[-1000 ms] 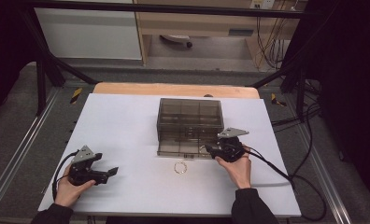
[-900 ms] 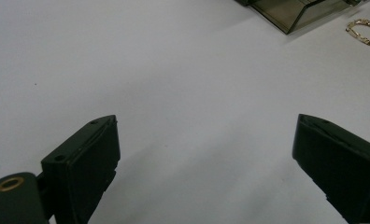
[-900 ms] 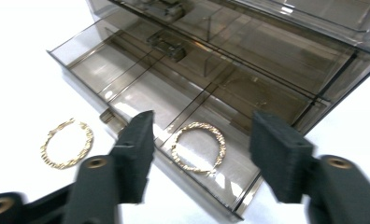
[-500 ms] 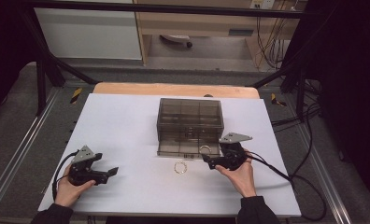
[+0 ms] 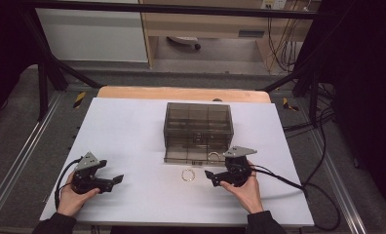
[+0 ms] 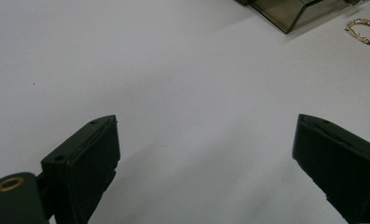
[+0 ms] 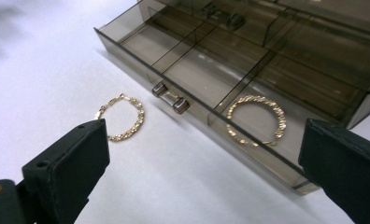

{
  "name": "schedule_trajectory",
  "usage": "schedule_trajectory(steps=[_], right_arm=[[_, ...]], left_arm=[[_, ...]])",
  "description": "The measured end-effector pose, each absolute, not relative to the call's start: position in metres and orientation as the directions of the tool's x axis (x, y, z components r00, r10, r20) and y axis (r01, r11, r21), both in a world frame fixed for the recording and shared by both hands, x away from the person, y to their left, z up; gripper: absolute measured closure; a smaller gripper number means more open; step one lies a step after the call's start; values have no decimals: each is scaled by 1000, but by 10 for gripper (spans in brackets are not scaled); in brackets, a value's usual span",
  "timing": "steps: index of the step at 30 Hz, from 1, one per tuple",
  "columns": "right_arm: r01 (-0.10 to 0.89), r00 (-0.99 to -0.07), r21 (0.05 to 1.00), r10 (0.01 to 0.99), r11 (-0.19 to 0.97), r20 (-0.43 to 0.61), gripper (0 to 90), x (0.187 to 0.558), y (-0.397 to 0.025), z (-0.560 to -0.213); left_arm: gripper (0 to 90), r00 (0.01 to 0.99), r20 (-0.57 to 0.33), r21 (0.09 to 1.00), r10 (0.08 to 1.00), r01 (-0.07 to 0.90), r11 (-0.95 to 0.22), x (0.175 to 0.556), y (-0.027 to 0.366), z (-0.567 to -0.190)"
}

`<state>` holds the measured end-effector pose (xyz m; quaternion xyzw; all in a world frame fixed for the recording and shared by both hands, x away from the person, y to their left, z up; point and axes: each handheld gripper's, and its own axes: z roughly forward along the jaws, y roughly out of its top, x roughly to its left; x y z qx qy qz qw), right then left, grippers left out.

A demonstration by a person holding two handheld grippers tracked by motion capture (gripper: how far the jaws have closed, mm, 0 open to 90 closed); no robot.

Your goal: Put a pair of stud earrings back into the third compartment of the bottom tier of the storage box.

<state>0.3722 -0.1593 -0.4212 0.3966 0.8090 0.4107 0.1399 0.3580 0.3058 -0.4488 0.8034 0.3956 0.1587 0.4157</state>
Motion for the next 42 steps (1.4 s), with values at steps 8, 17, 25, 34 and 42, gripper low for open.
schedule_trajectory(steps=[8, 17, 25, 34, 42], right_arm=[[518, -652, 786, 751, 337, 107, 24, 370, -150, -421], [513, -667, 786, 737, 345, 112, 29, 369, -133, -420], [516, -676, 778, 729, 359, 112, 69, 372, -115, -423], [534, -675, 769, 725, 352, 137, 208, 375, -109, -432], [546, -674, 761, 724, 352, 148, 352, 377, -105, -440]], left_arm=[[74, 637, -75, 794, 767, 503, -341, 358, 306, -449], [74, 636, -75, 794, 768, 504, -341, 358, 306, -449], [74, 637, -76, 793, 767, 505, -341, 358, 306, -449], [75, 637, -76, 793, 767, 505, -341, 358, 305, -449], [75, 637, -76, 794, 767, 504, -340, 358, 306, -449]])
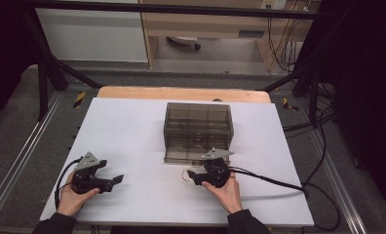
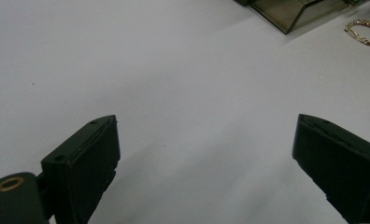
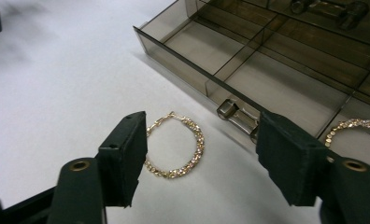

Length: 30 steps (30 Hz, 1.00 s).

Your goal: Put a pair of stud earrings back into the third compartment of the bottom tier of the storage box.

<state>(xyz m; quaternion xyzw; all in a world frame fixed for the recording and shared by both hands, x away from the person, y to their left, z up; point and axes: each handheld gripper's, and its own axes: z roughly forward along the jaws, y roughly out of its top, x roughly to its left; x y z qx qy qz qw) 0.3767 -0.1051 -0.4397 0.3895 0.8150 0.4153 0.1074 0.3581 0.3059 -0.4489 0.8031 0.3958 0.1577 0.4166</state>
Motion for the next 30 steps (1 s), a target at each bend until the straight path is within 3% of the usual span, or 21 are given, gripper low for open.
schedule_trajectory(steps=[10, 19, 30], right_arm=[[555, -672, 741, 729, 378, 131, 480, 380, -98, -443], [570, -672, 714, 731, 407, 119, 675, 382, -94, -448], [577, -677, 699, 726, 422, 120, 784, 383, -93, -451]], left_arm=[[75, 635, -79, 796, 768, 504, -335, 358, 306, -449], [75, 636, -80, 797, 768, 503, -334, 358, 306, -449], [75, 636, -78, 797, 768, 503, -335, 358, 306, -449]])
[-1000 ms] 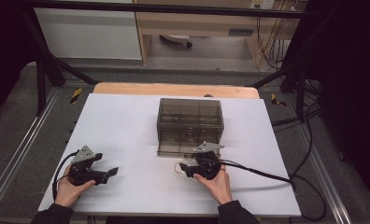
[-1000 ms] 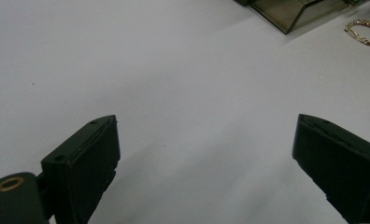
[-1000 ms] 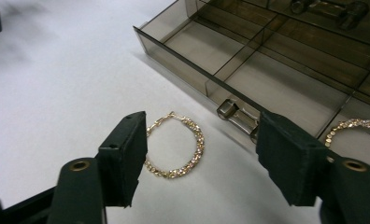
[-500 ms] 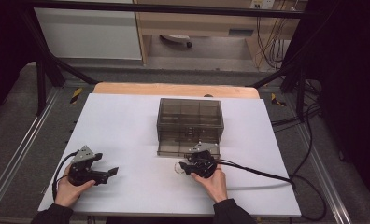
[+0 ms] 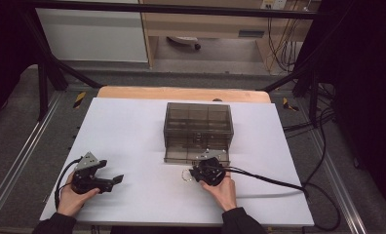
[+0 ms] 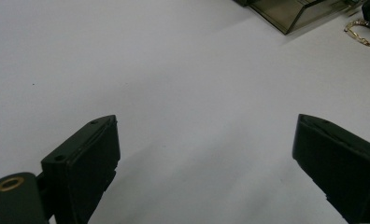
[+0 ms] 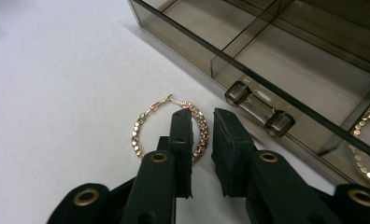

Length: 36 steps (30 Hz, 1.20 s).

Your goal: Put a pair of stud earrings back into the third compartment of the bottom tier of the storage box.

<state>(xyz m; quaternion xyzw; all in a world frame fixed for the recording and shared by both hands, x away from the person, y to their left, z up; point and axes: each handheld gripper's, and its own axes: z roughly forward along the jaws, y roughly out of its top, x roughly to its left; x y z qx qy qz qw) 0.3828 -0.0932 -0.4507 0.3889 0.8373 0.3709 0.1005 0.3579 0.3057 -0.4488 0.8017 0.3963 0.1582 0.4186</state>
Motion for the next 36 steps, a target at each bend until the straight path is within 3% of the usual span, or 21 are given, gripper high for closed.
schedule_trajectory(steps=[16, 36], right_arm=[[578, -674, 691, 731, 434, 105, 866, 382, -93, -451], [562, -682, 712, 723, 421, 112, 874, 378, -99, -438]], left_arm=[[75, 637, -76, 794, 767, 504, -339, 358, 306, -449], [75, 638, -77, 795, 767, 504, -339, 358, 306, -449]])
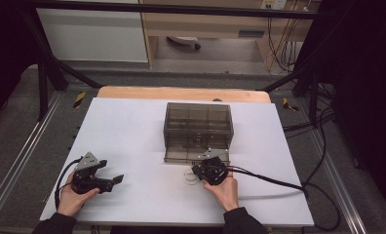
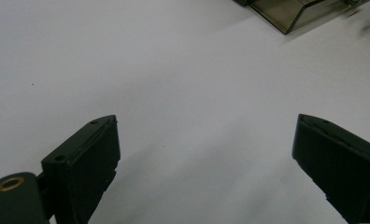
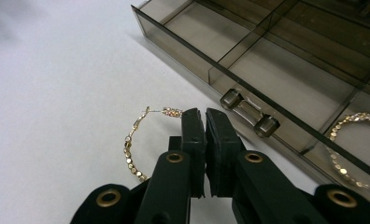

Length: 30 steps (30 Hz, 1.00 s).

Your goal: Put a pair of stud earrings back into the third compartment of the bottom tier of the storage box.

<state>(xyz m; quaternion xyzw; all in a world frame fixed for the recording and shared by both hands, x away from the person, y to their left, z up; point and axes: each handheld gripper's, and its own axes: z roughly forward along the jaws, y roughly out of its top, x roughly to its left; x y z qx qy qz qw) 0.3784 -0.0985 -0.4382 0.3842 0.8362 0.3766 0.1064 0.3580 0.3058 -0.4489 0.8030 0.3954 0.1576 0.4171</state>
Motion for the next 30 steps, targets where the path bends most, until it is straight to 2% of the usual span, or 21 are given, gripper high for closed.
schedule_trajectory(steps=[30], right_arm=[[525, -659, 749, 750, 403, 59, 873, 376, -127, -412]], left_arm=[[76, 639, -75, 794, 765, 503, -342, 358, 306, -449]])
